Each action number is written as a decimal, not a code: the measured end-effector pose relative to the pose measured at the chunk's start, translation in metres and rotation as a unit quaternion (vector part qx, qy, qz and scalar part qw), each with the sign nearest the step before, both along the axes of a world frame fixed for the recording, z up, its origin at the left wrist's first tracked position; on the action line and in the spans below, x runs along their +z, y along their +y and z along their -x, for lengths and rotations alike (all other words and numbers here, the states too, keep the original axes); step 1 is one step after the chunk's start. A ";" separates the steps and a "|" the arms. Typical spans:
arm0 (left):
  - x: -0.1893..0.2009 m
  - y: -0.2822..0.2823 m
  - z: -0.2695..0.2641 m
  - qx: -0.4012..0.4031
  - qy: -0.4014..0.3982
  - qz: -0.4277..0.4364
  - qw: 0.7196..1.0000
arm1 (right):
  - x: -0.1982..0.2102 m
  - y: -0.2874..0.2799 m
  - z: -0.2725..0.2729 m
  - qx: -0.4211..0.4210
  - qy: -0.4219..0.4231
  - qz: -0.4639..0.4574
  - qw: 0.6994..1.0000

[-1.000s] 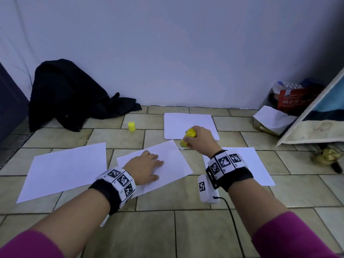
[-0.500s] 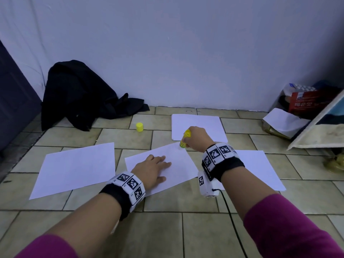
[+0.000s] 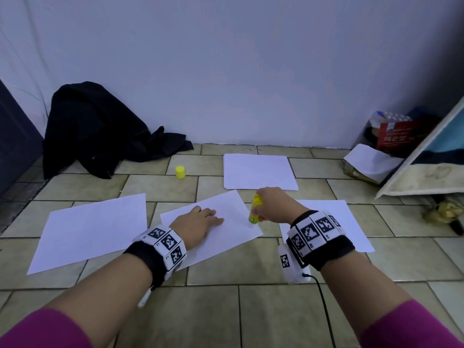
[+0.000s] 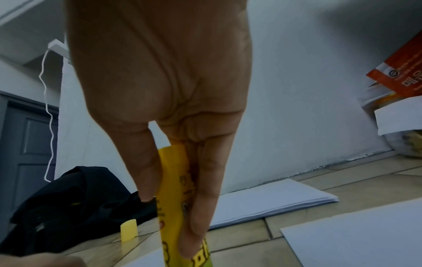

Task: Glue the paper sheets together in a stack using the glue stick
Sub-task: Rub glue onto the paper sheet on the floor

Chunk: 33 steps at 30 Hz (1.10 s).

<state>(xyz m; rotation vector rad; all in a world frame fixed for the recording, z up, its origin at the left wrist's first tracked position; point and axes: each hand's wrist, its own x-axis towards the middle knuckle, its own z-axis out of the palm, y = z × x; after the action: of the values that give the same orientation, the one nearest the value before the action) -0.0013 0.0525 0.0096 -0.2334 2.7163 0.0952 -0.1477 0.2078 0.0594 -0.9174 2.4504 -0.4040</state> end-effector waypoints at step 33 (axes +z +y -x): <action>0.010 0.009 -0.013 0.041 0.007 0.017 0.999 | -0.009 -0.068 -0.017 -0.003 -0.034 0.180 0.983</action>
<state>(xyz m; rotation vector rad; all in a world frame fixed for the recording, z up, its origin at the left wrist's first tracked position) 0.0120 0.0613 0.0196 -0.3548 2.7234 0.0744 -0.1308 0.1401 0.0508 -1.0191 2.3589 -0.8869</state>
